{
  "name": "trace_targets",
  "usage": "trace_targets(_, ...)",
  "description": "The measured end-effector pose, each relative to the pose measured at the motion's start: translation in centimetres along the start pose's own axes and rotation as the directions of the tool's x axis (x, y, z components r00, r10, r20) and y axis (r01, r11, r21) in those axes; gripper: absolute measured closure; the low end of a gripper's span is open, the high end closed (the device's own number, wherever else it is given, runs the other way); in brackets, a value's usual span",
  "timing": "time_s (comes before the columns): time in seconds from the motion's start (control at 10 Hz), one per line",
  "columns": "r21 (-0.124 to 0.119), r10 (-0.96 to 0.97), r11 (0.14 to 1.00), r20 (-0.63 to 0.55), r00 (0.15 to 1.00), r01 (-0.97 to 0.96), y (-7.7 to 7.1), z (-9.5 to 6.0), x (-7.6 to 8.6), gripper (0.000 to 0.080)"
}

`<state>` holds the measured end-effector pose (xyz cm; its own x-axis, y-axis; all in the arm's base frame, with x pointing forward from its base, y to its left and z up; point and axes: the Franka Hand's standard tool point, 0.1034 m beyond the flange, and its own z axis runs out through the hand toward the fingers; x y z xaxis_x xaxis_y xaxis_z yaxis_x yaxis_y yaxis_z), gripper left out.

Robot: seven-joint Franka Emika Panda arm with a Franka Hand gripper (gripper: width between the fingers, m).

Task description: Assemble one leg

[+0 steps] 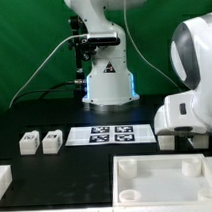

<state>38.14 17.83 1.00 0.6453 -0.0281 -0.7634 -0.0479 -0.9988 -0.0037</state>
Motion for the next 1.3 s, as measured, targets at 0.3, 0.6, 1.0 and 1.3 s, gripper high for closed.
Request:
trace_targets(0.3, 0.0, 0.0, 1.0, 0.0, 1.0, 0.0, 0.0, 0.0, 0.0, 0.0509)
trace_targets(0.6, 0.0, 0.0, 1.0, 0.0, 1.0, 0.0, 0.0, 0.0, 0.0, 0.0509)
trace_targets(1.0, -0.027, -0.152, 0.988, -0.34, 0.928, 0.152, 3.9, -11.6, -0.4, 0.0509)
trace_targets(1.3, -0.021, -0.118, 0.99, -0.653, 0.748, 0.138, 5.7, -14.8, -2.6, 0.0508)
